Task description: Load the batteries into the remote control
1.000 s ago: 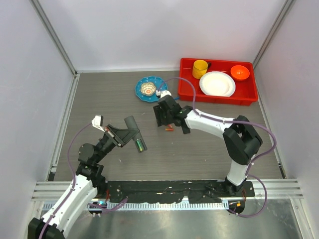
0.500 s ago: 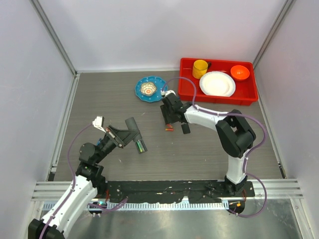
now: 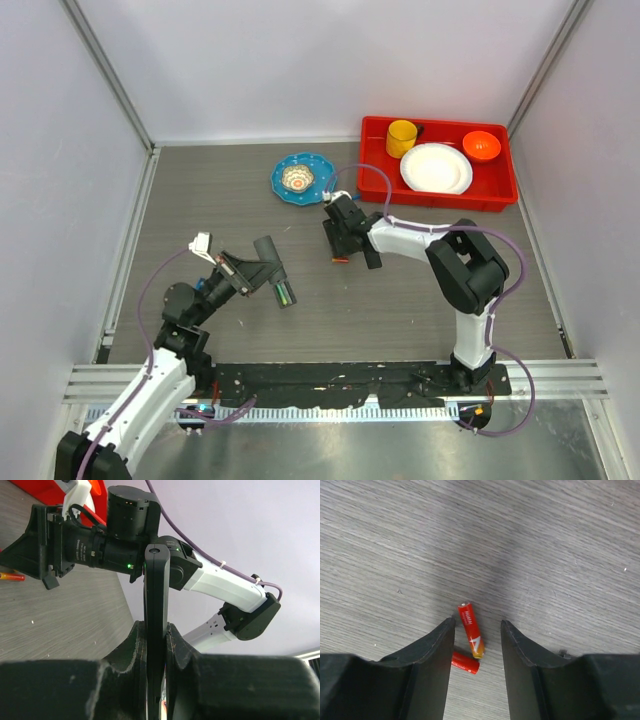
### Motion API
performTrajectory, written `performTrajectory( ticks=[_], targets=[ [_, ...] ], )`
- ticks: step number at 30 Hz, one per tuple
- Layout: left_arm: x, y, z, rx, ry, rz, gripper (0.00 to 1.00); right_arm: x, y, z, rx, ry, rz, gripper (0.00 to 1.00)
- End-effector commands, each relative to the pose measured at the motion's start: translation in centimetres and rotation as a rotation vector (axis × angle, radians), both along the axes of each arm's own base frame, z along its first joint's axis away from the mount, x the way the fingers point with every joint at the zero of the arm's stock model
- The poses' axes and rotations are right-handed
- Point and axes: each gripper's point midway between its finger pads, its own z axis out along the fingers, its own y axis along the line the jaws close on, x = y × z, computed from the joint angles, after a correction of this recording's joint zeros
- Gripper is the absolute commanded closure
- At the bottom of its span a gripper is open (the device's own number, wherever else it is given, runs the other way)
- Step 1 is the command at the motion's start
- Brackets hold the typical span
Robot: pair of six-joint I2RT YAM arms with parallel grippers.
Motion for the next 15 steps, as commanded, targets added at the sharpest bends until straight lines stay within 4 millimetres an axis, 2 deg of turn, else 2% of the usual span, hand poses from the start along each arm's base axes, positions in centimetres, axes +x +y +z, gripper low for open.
performTrajectory(
  ticks=[1,6,9,10,15],
  targets=[
    [0.0,0.0,0.9,-0.014,-0.055,-0.002,1.00,-0.4,-0.6,-0.3,-0.018,-0.007,-0.010,0.55],
    [0.1,-0.1,0.7,-0.018,-0.046,-0.003,1.00,-0.7,-0.9,-0.7,-0.018,0.004,-0.029,0.61],
    [0.2,-0.1,0.5,-0.016,-0.041,-0.003,1.00,-0.9,-1.3,-0.9,-0.026,0.005,-0.041,0.67],
    [0.3,-0.1,0.4,-0.015,-0.040,-0.001,1.00,-0.9,-1.4,-0.9,-0.027,0.005,-0.046,0.73],
    [0.5,-0.1,0.0,-0.009,-0.031,0.002,1.00,-0.6,-1.9,-0.8,-0.022,-0.001,-0.079,0.81]
  ],
)
